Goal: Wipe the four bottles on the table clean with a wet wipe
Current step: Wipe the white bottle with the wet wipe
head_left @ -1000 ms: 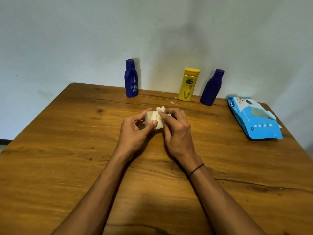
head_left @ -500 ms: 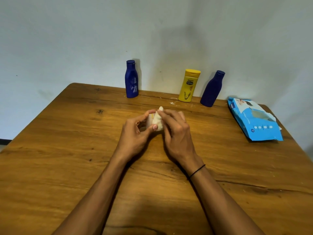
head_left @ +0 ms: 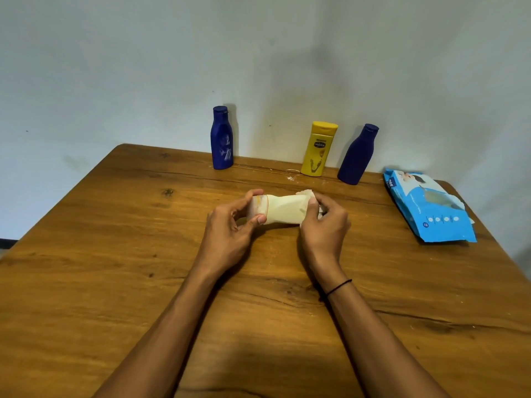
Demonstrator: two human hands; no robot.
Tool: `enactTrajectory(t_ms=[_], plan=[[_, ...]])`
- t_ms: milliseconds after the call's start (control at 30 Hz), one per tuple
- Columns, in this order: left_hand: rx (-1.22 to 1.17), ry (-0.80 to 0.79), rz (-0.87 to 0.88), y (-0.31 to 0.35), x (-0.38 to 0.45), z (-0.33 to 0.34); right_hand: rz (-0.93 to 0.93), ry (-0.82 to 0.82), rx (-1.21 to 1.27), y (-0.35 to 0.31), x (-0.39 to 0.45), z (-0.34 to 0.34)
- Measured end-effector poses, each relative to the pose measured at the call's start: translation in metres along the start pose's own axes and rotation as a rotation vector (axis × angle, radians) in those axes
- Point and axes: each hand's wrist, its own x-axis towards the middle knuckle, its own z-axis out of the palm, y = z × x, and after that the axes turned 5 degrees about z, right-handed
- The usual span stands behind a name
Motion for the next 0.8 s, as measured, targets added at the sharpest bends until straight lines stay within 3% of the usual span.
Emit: enactTrajectory(t_ms=[67,267,467,600,700,800], plan=[[-0.006,0.02,-0.008,0.0,0.0,0.001,0.09,-0.017,0.051,0.002,0.0,0.002],[-0.028,0.112,-0.047,-0.004,0.0,0.0,-0.038,-0.095,-0.063,0.003,-0.006,0.008],[-0.118,0.123,-0.043,-0.004,0.001,0.002,-0.386,-0.182,-0.347,-0.006,-0.023,0.013],[-0.163,0.085,-0.107,-0.008,0.002,-0.001,-0.56,-0.37,-0.289,-0.011,-0.035,0.015],[-0.186,0.044,-0.117,-0.008,0.0,-0.004,-0.572,-0.42,-0.27,-0.009,-0.03,0.012],[-0.055,0.019,-0.028,-0.008,-0.001,-0.002,-0.518,-0.362,-0.3,-0.01,-0.029,0.011]])
